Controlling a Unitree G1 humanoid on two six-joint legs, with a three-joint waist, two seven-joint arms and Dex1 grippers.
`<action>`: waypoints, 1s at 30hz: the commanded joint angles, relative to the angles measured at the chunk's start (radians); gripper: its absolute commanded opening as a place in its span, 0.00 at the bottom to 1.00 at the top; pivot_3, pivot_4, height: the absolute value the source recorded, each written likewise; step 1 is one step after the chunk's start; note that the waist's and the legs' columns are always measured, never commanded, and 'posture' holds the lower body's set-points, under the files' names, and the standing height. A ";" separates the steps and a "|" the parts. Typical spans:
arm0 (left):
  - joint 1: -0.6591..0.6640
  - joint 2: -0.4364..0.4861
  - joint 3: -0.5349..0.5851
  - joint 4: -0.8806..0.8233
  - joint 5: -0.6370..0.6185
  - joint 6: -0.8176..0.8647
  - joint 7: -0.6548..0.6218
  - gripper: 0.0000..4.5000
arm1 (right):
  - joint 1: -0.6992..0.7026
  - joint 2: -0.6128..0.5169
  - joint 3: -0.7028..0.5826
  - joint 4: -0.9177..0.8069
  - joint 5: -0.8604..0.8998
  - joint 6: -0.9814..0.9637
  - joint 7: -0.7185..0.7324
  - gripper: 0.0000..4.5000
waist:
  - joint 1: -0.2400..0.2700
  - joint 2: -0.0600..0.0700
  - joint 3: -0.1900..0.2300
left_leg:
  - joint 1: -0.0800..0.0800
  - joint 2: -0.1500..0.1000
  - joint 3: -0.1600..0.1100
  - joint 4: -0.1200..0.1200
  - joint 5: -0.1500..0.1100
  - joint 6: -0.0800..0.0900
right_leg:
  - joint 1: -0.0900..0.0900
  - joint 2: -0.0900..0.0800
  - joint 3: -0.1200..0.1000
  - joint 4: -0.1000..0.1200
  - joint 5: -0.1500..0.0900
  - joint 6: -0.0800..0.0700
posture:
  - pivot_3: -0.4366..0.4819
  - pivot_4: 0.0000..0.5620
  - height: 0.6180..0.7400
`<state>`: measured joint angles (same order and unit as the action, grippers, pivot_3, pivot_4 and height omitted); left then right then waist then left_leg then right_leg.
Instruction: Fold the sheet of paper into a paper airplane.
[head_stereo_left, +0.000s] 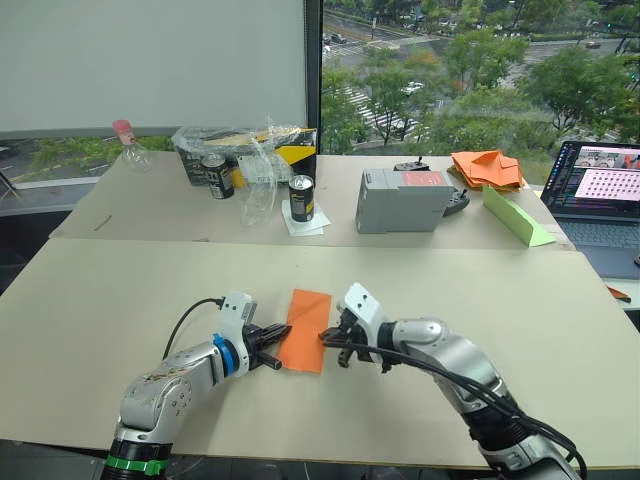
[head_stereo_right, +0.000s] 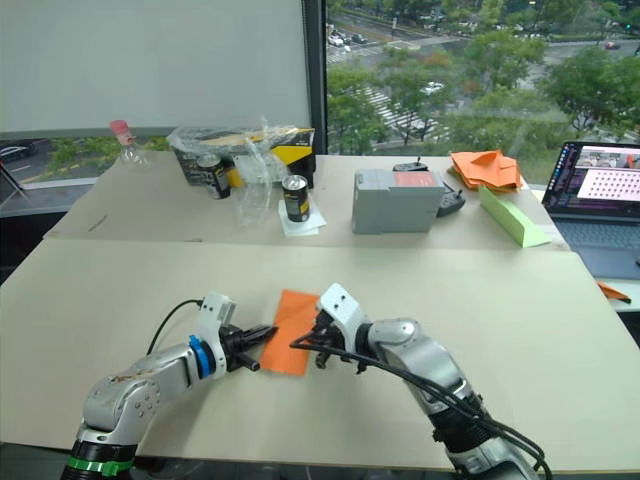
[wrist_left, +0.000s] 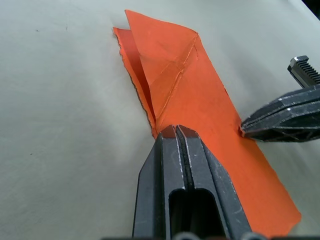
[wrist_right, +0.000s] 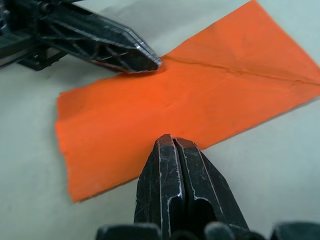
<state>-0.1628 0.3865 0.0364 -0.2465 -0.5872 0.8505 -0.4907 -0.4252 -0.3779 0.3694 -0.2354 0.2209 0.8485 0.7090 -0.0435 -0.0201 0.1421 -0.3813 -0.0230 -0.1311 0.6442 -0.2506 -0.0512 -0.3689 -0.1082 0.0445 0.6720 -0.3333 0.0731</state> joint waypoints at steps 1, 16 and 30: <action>-0.007 0.003 0.002 -0.006 0.005 0.004 0.003 0.00 | 0.013 -0.010 0.023 -0.031 0.020 0.025 0.021 0.00 | 0.000 0.000 0.000 | 0.000 0.000 0.000 0.000 0.000 0.000 | 0.000 0.000 0.000 0.000 0.000 0.000 | 0.48 0.27 1.00; -0.015 0.005 0.003 0.001 0.006 0.005 0.000 0.00 | 0.035 -0.074 0.064 -0.086 0.061 0.043 0.094 0.00 | 0.001 0.000 0.000 | 0.000 0.000 0.000 0.000 0.000 0.000 | 0.000 0.000 0.000 -0.001 0.000 0.000 | 0.48 0.27 1.00; -0.014 0.006 0.007 0.000 0.006 0.005 0.002 0.00 | 0.037 -0.085 0.057 -0.088 0.100 0.053 0.122 0.00 | 0.001 0.000 0.000 | 0.000 0.000 0.000 0.000 0.000 0.000 | 0.000 0.000 0.000 -0.001 0.000 0.000 | 0.48 0.27 1.00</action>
<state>-0.1775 0.3870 0.0366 -0.2348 -0.5854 0.8538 -0.4911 -0.4005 -0.4547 0.4197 -0.3145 0.3025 0.8897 0.8228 -0.0427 -0.0203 0.1421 -0.3816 -0.0230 -0.1313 0.6441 -0.2506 -0.0512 -0.3687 -0.1082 0.0442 0.6711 -0.3333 0.0730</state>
